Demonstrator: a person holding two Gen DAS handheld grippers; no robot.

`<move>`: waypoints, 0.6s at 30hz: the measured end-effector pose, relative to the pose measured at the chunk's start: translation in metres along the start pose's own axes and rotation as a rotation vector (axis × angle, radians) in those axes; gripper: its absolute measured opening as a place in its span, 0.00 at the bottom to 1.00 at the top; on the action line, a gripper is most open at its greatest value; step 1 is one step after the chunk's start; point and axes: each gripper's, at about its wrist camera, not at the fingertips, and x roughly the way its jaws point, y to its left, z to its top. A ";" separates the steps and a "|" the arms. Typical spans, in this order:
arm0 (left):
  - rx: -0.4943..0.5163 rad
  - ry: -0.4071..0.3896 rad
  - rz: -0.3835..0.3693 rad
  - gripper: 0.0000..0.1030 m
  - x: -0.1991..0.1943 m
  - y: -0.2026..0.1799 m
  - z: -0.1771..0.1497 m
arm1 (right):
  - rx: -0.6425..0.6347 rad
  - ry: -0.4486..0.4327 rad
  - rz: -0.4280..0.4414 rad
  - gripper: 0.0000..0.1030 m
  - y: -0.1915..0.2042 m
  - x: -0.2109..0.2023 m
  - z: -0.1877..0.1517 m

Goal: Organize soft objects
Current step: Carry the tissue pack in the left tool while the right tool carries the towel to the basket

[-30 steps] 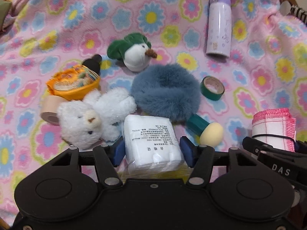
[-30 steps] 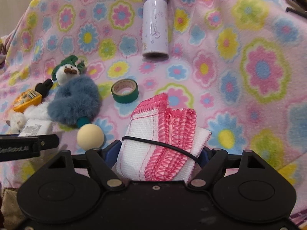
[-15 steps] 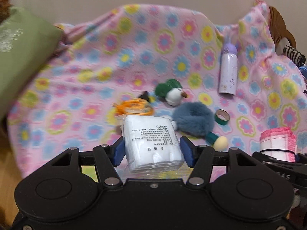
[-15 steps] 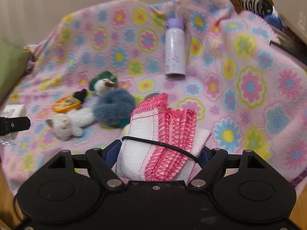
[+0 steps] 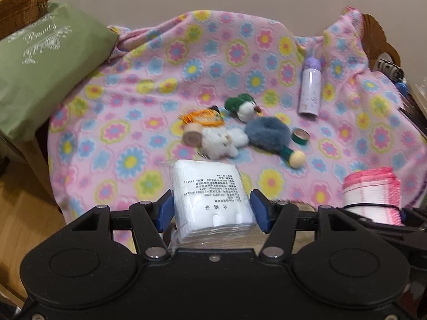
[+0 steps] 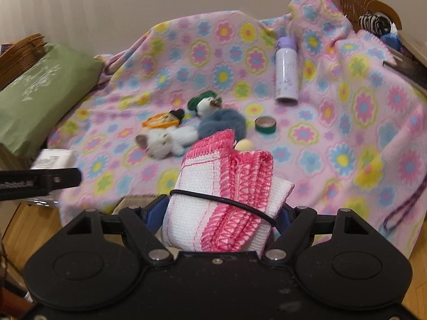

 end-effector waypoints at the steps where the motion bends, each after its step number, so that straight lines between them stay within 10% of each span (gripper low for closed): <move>1: 0.000 0.001 -0.003 0.55 -0.001 -0.003 -0.004 | 0.001 0.003 0.005 0.76 0.001 -0.004 -0.005; 18: -0.024 0.093 0.016 0.55 0.008 -0.017 -0.052 | 0.046 0.042 0.026 0.77 -0.009 -0.032 -0.037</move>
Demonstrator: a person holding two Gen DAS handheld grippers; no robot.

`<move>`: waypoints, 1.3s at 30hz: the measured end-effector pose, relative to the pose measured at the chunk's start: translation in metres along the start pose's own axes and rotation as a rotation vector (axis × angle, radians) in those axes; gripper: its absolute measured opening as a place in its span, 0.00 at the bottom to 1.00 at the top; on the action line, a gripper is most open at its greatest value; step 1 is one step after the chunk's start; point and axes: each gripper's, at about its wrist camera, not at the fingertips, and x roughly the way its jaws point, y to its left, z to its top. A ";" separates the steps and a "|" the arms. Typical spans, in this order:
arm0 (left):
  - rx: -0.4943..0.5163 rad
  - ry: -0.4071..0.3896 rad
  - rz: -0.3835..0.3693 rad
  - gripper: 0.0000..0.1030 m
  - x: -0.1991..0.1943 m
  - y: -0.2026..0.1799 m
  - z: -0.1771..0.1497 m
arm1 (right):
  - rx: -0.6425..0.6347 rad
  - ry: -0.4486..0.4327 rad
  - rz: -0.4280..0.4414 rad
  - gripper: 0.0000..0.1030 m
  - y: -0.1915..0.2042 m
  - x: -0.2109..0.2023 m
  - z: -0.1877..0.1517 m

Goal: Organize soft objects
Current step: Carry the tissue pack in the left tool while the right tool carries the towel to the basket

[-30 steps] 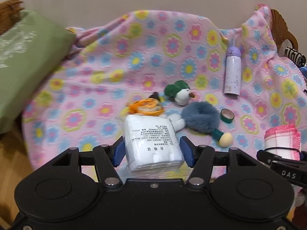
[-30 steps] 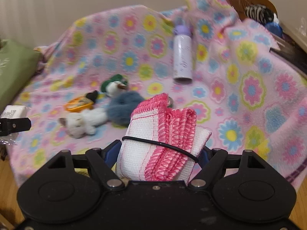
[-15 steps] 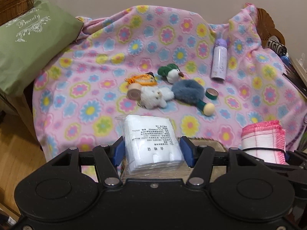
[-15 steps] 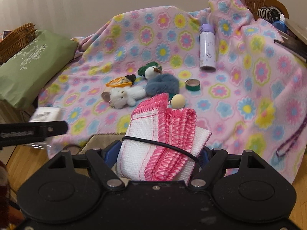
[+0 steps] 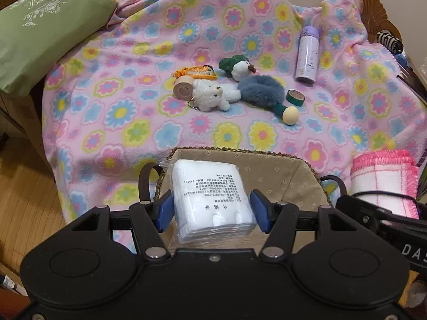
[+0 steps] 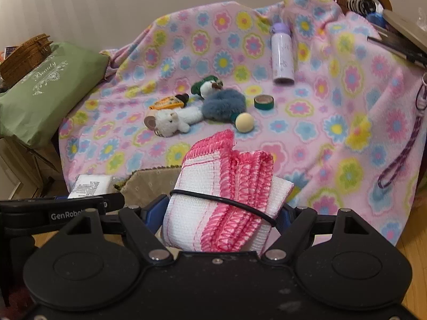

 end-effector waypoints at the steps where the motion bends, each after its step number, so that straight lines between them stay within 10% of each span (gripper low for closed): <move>1: -0.002 0.003 0.001 0.55 0.001 0.000 -0.001 | 0.000 0.011 0.005 0.77 0.000 0.001 -0.001; 39: -0.038 0.081 -0.026 0.56 0.021 0.005 -0.010 | -0.040 0.105 -0.029 0.78 0.010 0.019 -0.011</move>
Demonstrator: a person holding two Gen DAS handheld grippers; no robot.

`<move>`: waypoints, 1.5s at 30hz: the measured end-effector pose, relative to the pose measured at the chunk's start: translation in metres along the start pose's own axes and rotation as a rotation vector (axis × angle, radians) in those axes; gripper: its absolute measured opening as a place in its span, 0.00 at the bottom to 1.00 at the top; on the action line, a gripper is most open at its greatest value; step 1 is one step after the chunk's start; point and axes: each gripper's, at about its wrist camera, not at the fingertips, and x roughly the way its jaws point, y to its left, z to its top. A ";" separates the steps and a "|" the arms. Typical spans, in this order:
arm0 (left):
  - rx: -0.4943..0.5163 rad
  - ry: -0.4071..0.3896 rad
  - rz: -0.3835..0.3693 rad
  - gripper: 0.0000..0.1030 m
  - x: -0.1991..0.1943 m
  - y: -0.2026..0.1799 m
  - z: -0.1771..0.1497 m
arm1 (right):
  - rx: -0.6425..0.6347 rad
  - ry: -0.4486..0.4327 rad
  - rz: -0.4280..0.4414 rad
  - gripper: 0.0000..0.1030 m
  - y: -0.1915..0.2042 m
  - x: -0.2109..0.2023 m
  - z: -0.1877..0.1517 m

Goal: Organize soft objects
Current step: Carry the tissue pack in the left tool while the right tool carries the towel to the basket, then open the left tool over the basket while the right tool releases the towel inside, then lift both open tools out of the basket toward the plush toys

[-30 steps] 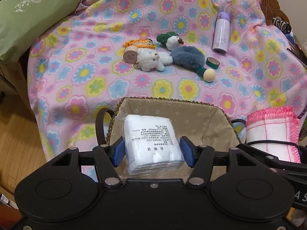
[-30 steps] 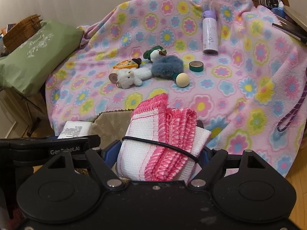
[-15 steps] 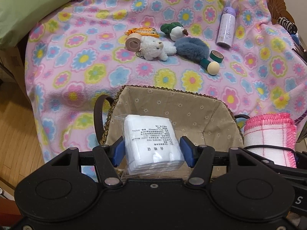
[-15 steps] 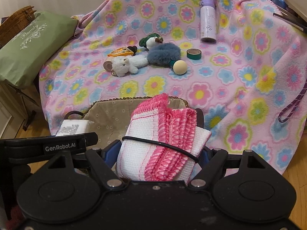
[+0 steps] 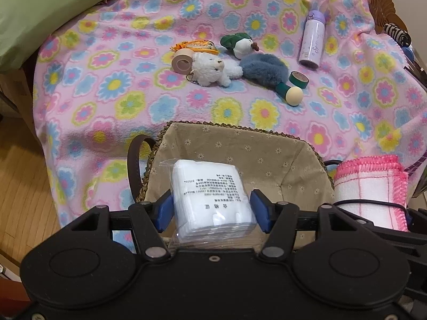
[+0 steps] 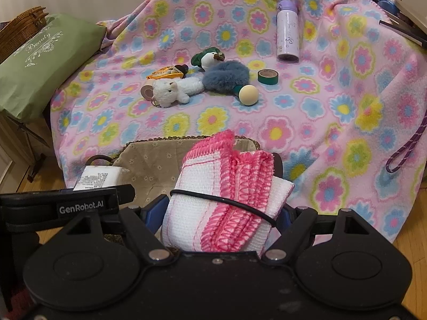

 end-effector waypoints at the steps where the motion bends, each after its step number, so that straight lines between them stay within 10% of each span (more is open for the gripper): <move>1: 0.000 0.001 0.002 0.57 0.000 0.000 0.000 | 0.001 0.000 -0.001 0.78 0.000 0.000 0.000; 45: 0.041 -0.020 0.086 0.63 -0.005 -0.001 -0.003 | 0.032 -0.004 -0.016 0.82 -0.005 0.000 -0.001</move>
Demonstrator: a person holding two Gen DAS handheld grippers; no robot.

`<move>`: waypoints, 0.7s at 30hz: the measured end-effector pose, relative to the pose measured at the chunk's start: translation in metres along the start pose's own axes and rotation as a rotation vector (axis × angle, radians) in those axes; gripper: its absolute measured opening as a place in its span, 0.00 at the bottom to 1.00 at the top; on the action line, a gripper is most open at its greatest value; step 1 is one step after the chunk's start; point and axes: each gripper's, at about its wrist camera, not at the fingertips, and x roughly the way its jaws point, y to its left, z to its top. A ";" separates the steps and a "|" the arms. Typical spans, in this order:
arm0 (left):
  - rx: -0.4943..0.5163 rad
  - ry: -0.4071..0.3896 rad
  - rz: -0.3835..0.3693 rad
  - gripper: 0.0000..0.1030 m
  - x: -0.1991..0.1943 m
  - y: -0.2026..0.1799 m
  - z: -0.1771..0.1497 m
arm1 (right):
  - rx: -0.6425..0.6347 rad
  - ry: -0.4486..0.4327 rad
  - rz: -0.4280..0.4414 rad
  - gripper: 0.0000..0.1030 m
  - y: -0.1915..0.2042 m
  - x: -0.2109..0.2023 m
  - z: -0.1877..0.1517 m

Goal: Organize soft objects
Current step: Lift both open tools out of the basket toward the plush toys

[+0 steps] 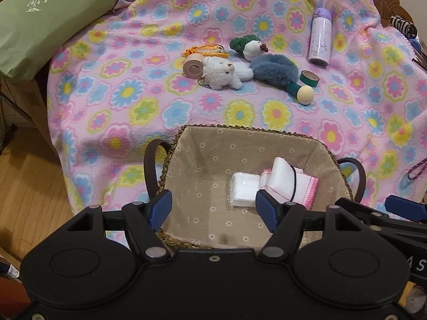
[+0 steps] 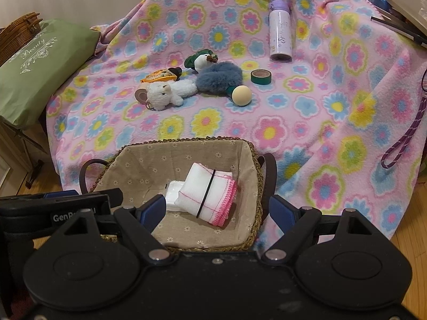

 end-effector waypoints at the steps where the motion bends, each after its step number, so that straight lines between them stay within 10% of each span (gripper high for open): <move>1: 0.002 0.000 0.007 0.63 0.000 0.000 0.000 | 0.001 0.001 0.000 0.82 0.000 0.000 0.000; 21: 0.061 -0.078 0.058 0.64 -0.004 -0.007 0.013 | 0.027 0.021 -0.035 0.82 -0.010 0.019 0.009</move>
